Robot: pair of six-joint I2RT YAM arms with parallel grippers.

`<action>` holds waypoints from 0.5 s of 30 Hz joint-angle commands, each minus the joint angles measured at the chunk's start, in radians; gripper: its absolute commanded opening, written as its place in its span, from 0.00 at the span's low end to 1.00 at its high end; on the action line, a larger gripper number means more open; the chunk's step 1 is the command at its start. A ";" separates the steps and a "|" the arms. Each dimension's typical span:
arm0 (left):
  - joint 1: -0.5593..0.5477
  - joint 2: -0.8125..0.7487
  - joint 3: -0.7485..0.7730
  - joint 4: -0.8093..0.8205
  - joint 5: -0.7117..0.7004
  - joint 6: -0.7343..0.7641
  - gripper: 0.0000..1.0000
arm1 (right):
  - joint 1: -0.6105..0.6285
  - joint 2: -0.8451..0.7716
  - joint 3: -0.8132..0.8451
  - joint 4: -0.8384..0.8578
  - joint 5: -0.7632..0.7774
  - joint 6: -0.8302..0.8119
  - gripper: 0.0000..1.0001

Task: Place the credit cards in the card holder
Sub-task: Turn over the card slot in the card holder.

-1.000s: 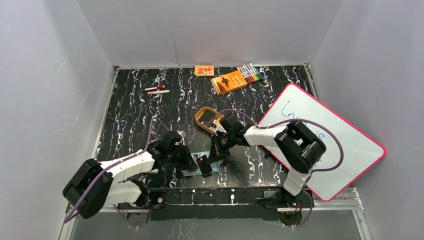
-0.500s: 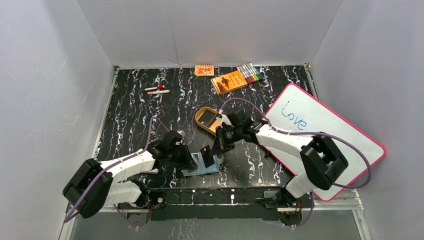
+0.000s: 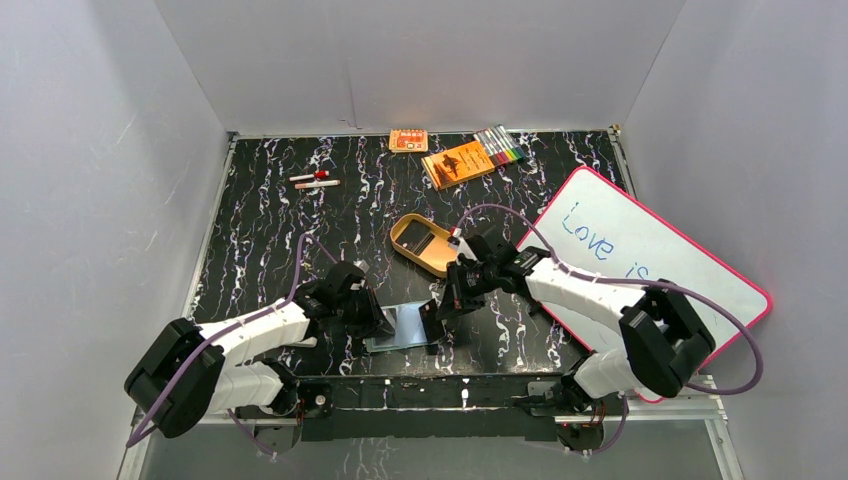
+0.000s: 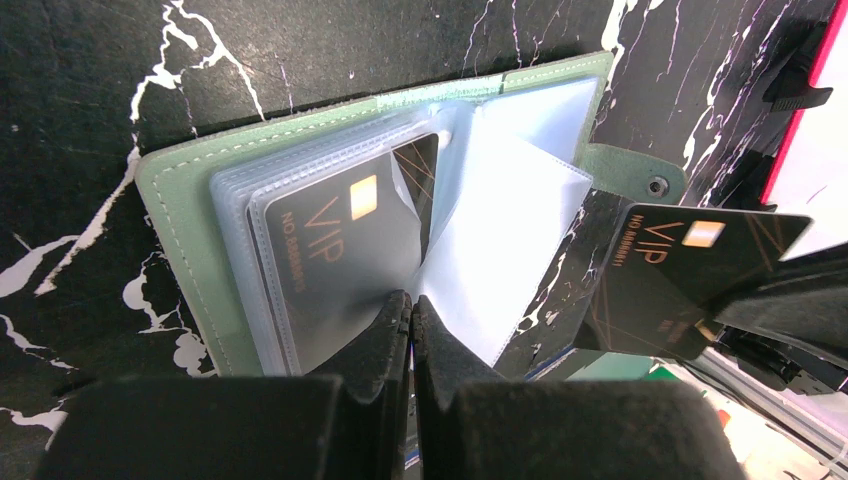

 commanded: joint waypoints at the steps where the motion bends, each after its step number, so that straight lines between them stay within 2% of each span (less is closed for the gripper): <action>1: 0.000 -0.002 -0.027 -0.077 -0.063 0.010 0.00 | -0.003 -0.063 -0.007 -0.021 0.024 -0.008 0.00; 15: 0.001 -0.006 -0.044 -0.068 -0.066 0.000 0.00 | -0.004 -0.015 -0.063 0.020 -0.029 0.014 0.00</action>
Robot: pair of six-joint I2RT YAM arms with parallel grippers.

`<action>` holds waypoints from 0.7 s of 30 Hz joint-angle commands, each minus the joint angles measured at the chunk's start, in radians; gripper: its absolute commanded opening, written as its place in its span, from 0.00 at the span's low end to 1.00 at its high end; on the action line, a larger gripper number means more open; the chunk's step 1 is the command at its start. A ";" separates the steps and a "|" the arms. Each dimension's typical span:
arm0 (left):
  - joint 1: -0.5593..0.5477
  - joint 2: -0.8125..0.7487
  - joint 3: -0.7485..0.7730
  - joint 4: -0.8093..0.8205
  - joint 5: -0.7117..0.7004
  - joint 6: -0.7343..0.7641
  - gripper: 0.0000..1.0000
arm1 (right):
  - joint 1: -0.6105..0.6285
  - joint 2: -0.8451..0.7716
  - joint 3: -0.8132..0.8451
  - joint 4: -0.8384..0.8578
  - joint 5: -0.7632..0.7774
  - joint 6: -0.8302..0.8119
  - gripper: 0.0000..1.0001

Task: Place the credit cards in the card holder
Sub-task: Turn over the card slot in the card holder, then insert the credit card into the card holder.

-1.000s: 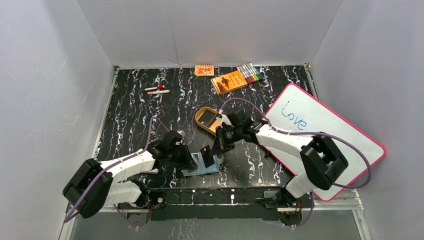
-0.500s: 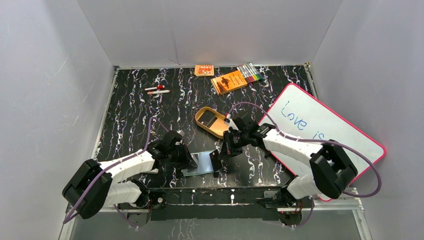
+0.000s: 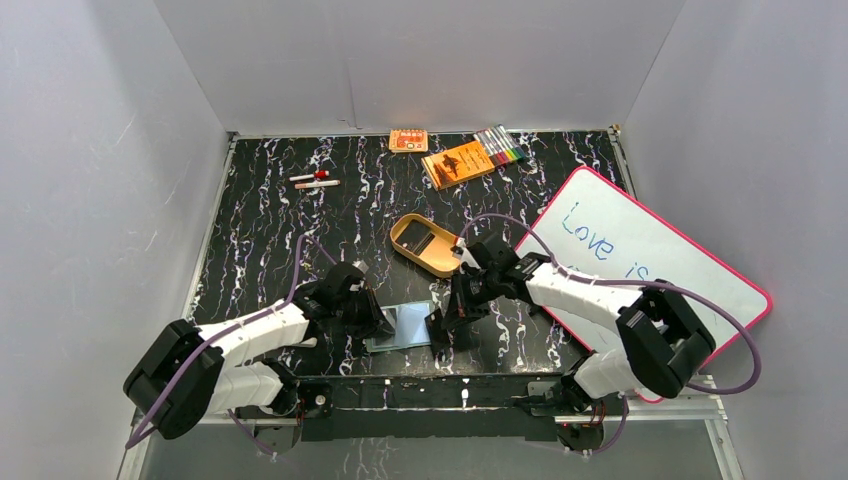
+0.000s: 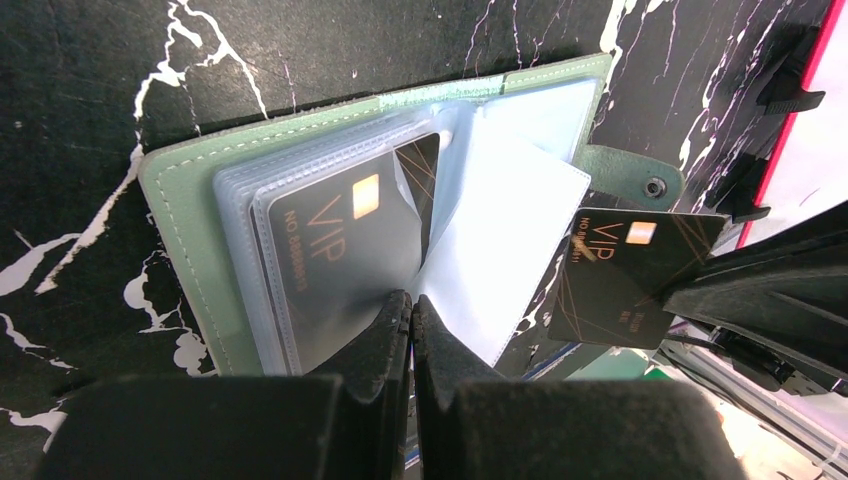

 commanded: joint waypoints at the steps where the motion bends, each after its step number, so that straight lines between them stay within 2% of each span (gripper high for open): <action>1: 0.001 0.001 -0.034 -0.076 -0.063 0.010 0.00 | -0.003 0.014 -0.014 0.038 -0.042 0.012 0.00; 12: 0.002 -0.014 -0.027 -0.092 -0.069 0.013 0.00 | 0.008 0.130 0.037 0.134 -0.134 0.022 0.00; 21: 0.000 -0.101 0.023 -0.169 -0.092 0.031 0.02 | 0.028 0.178 0.099 0.160 -0.146 0.025 0.00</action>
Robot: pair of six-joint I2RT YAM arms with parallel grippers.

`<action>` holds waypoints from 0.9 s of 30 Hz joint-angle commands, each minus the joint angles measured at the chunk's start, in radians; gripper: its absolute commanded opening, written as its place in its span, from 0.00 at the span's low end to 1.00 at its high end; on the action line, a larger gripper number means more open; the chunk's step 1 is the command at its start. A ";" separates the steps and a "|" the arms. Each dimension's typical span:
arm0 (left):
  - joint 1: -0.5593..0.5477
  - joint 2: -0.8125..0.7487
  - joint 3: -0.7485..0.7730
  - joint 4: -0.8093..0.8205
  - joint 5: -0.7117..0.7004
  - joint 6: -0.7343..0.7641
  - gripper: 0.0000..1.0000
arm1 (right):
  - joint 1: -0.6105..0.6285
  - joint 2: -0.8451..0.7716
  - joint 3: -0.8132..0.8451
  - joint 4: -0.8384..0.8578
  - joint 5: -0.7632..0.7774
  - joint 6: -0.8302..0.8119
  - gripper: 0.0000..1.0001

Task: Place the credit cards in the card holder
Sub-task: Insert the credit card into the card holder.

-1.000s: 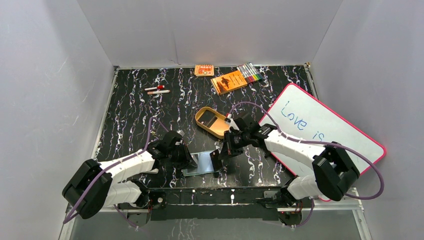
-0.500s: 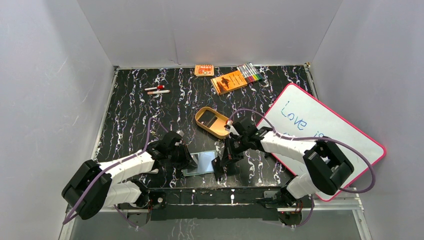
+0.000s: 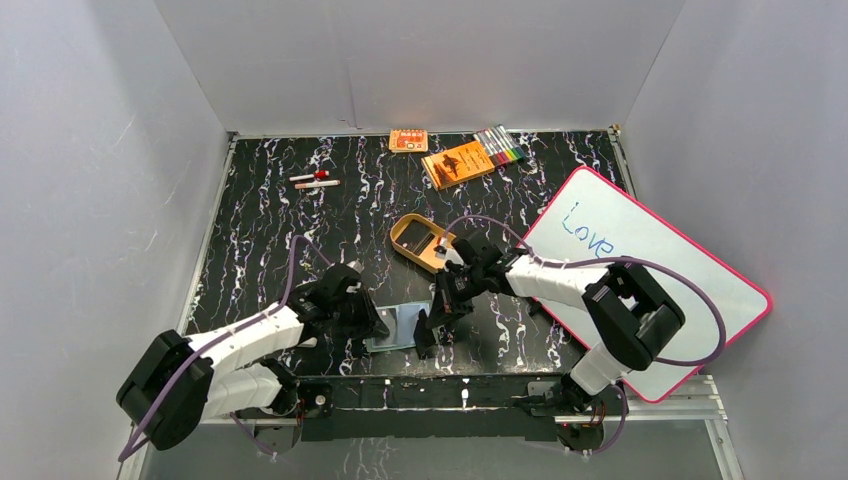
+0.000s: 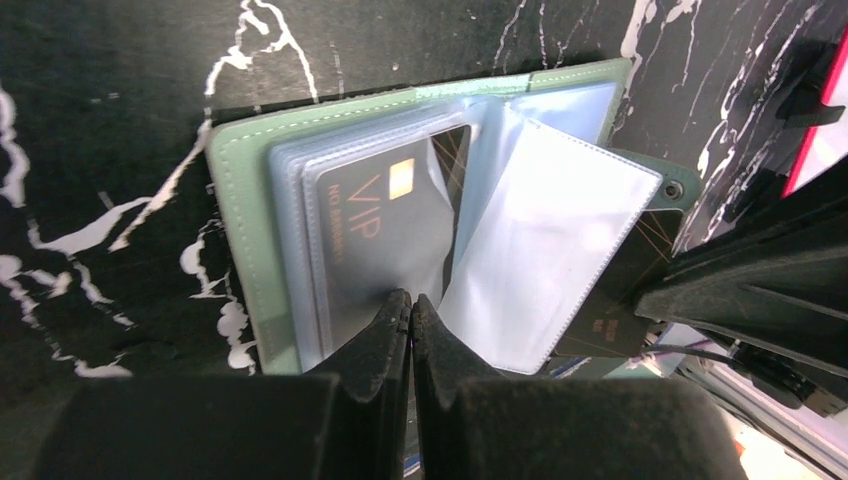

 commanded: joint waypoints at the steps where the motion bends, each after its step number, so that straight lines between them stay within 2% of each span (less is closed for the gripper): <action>1: 0.001 -0.053 0.026 -0.115 -0.052 0.030 0.03 | 0.010 0.005 0.052 0.047 -0.030 -0.001 0.00; 13: 0.001 -0.089 0.047 -0.121 -0.038 0.046 0.08 | 0.050 0.072 0.130 0.068 -0.036 -0.005 0.00; 27: 0.001 -0.297 0.127 -0.321 -0.239 0.032 0.08 | 0.078 0.192 0.172 0.097 -0.035 -0.001 0.00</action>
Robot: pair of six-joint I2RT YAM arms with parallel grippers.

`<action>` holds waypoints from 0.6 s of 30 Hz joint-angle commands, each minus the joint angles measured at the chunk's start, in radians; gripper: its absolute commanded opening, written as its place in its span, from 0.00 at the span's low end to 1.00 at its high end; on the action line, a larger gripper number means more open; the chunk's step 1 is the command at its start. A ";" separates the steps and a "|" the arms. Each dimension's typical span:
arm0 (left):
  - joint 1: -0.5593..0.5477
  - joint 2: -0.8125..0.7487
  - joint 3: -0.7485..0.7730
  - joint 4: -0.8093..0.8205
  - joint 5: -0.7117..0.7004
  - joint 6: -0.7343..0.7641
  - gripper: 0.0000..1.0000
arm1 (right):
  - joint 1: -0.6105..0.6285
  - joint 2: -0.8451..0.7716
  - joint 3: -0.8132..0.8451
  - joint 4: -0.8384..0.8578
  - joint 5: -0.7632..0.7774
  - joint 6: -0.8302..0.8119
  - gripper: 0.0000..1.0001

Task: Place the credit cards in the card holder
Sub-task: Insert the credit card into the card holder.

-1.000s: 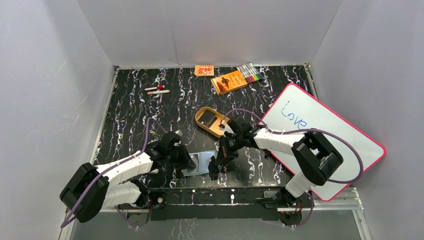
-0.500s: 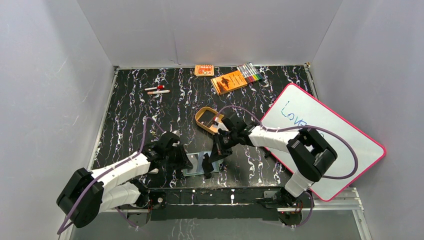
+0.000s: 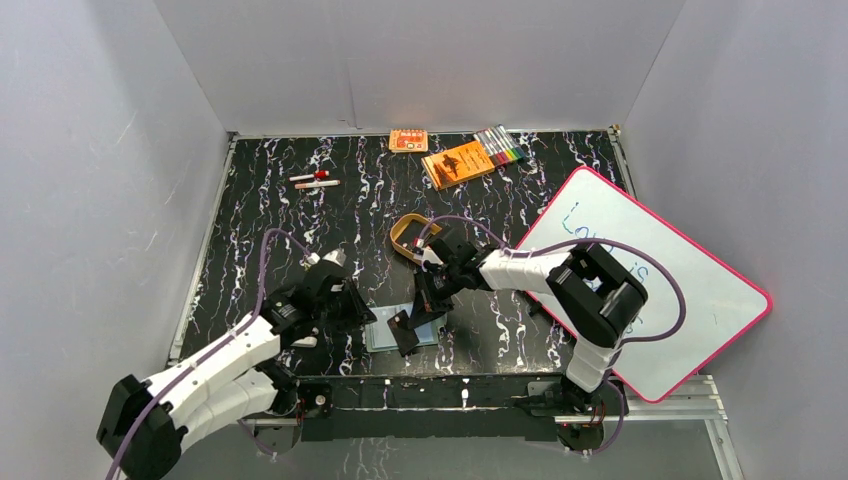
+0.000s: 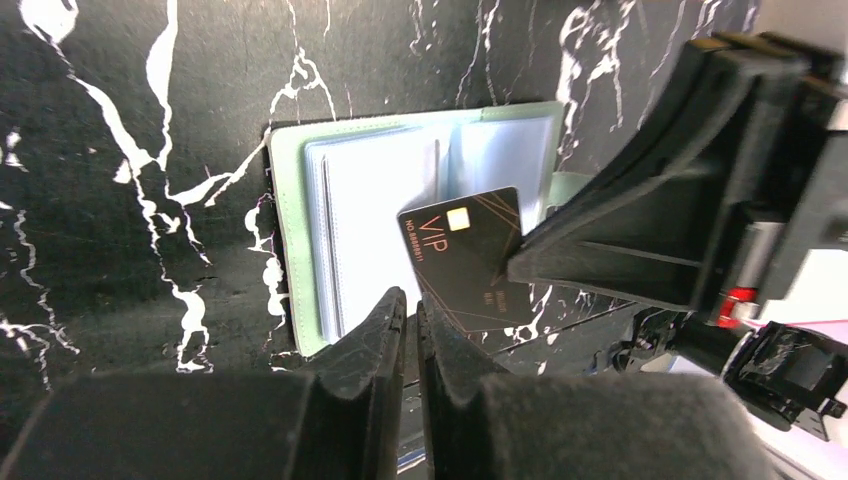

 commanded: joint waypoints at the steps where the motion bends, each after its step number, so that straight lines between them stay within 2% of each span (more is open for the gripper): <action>1: 0.000 -0.083 0.054 -0.085 -0.102 -0.004 0.09 | 0.010 0.012 0.041 0.032 -0.012 -0.001 0.00; 6: 0.001 -0.062 0.023 -0.010 -0.052 -0.003 0.09 | 0.013 0.009 0.039 0.030 -0.006 -0.003 0.00; 13: 0.000 0.086 -0.088 0.180 0.002 -0.028 0.02 | 0.010 -0.089 0.012 0.032 0.068 0.009 0.00; 18: 0.004 0.134 -0.104 0.183 -0.031 -0.037 0.00 | -0.010 -0.171 -0.039 0.043 0.154 0.033 0.00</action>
